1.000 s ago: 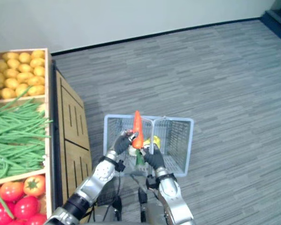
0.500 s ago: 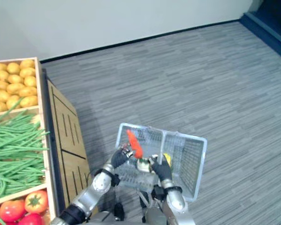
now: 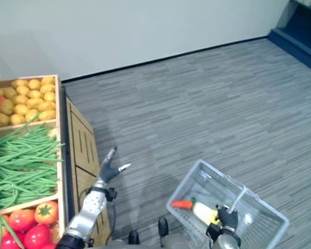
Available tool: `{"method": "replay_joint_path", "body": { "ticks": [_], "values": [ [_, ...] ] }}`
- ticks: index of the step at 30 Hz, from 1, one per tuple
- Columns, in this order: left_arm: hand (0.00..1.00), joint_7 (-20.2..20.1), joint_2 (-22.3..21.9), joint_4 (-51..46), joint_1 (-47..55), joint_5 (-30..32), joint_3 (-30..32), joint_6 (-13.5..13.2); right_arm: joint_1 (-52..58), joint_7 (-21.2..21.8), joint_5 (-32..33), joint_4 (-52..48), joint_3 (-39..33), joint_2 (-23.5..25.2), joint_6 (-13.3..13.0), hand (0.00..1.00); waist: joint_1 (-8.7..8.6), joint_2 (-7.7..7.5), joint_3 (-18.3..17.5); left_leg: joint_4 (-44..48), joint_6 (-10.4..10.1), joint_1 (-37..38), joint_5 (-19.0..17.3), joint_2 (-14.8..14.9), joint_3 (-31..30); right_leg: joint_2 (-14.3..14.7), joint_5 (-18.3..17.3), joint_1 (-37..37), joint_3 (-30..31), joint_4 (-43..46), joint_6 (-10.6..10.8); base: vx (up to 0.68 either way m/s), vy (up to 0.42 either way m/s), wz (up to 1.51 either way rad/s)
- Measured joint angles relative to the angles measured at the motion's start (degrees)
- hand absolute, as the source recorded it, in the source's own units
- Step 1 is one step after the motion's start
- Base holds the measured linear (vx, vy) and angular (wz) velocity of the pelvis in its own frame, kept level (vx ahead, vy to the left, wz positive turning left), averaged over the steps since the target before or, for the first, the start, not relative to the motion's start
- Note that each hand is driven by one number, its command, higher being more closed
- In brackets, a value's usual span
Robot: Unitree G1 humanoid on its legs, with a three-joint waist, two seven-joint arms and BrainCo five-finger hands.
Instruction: Pick vegetable in the basket
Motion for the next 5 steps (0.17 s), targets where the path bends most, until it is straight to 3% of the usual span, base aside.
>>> {"method": "replay_joint_path", "body": {
  "ticks": [1, 5],
  "values": [
    [0.00, 0.2, 0.0, 1.4, -0.1, 0.0, 0.4, 0.1, -0.1, -0.1, 0.0, 0.2, -0.1, 0.0, 0.0, 1.00, -0.01, 0.01, 0.0, 0.0, 0.0, 0.0, 0.0, 0.0, 0.0, 0.0, 0.0, 0.0, 0.0, 0.0, 0.0, 0.00, 0.000, 0.00],
    [0.00, 0.6, 0.2, 23.1, -0.7, -0.1, 6.1, 2.9, -1.2, -1.0, -0.4, 3.4, -2.2, 0.0, 0.9, 1.00, -0.21, -0.12, 0.0, -0.1, 0.0, 0.9, 0.0, 0.0, 0.2, 0.0, 0.1, 0.7, 0.1, 0.0, 0.0, 0.00, 0.016, -0.01]
  ]
}}
